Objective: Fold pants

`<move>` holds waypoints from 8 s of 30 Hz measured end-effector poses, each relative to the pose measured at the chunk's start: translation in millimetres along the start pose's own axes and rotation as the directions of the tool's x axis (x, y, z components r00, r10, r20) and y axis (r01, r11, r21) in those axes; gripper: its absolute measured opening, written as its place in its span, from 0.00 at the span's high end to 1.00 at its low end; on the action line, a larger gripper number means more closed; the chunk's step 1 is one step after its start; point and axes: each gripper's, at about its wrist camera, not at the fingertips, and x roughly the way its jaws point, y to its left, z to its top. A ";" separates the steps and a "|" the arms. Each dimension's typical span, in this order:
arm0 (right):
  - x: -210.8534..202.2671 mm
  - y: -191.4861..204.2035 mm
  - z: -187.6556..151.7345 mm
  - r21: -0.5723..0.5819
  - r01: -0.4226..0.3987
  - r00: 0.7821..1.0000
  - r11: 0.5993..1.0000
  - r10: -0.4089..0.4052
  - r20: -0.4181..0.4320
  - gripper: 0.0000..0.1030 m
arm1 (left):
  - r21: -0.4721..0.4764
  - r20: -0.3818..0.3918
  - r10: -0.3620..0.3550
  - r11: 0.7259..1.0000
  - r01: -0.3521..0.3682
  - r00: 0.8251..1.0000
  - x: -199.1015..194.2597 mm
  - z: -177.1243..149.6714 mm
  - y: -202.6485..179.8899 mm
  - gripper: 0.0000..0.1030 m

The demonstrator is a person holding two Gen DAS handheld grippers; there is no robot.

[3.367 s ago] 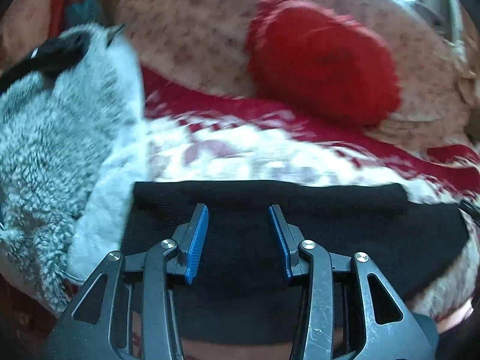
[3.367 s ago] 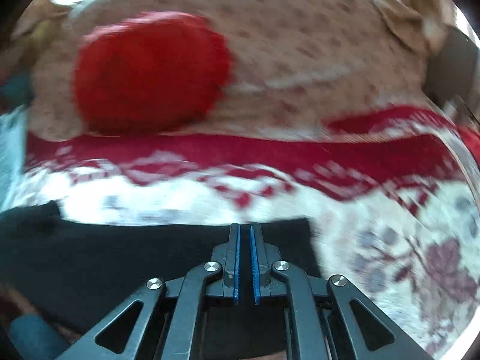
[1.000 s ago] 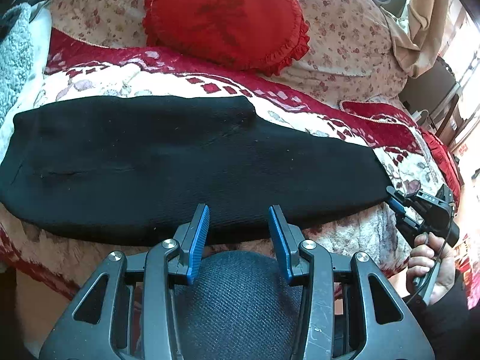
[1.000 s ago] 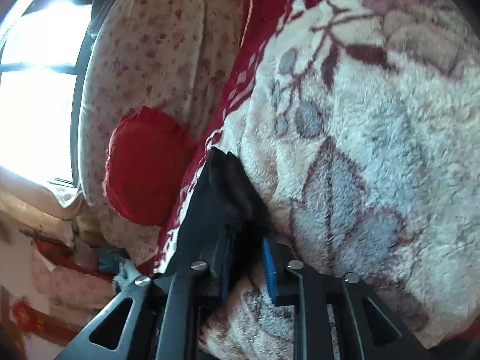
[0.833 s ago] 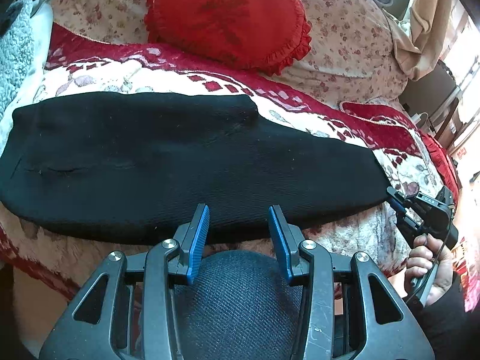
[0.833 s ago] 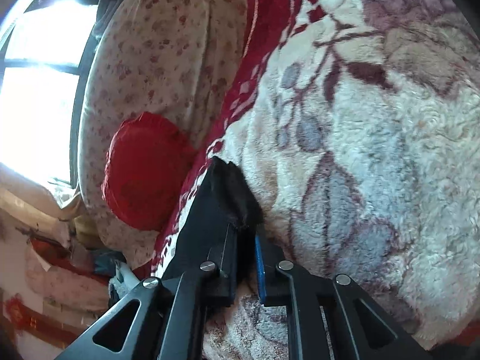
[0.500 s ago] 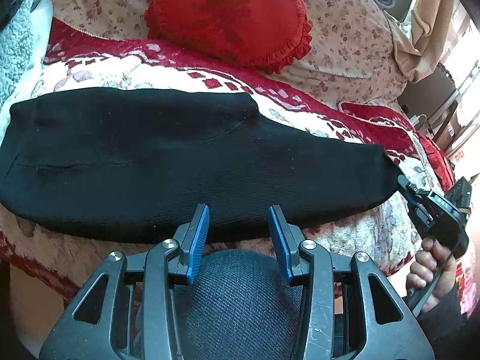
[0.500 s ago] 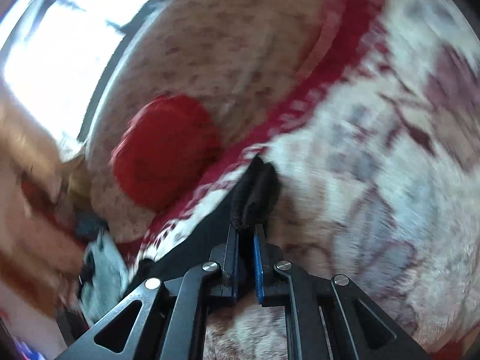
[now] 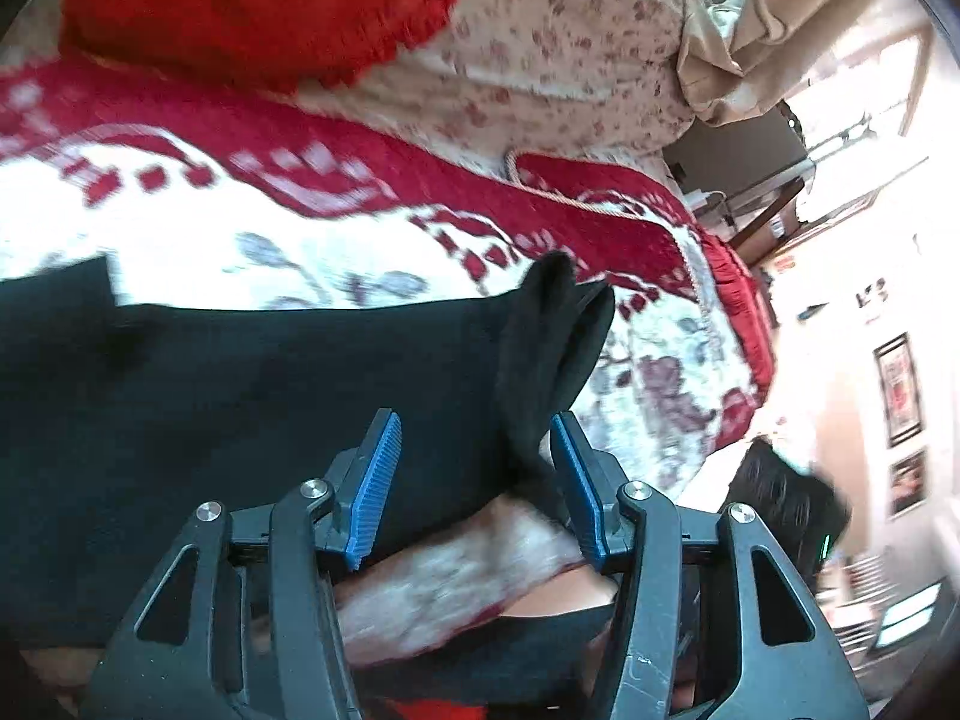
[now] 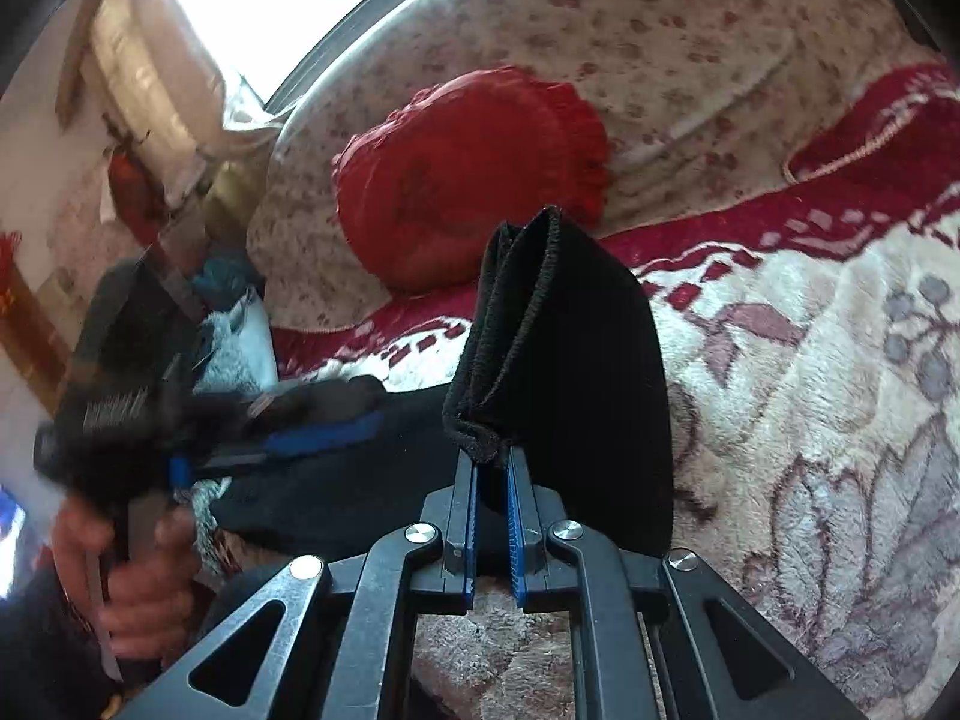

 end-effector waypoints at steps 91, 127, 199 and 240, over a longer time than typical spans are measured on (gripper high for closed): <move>66.4 52.4 1.3 -0.229 0.036 0.962 0.973 -0.095 -0.255 0.92 | 0.236 0.153 0.259 0.928 -0.290 0.954 -92.7 -40.3 91.3 0.91; 60.8 90.4 1.6 -0.366 0.037 0.975 0.930 -0.115 -0.191 0.90 | 0.220 0.145 0.222 0.943 -0.250 0.964 -106.8 -58.9 74.4 0.82; 150.0 110.0 12.7 -0.286 0.079 0.967 0.955 -0.143 -0.211 0.83 | -0.440 0.531 0.555 0.826 -0.351 0.640 -245.5 -161.6 214.1 0.90; 74.8 30.9 86.7 0.023 -0.238 0.939 0.971 0.236 -0.248 0.92 | 0.610 0.747 0.233 0.128 -0.782 0.622 -40.3 -183.5 -85.3 0.95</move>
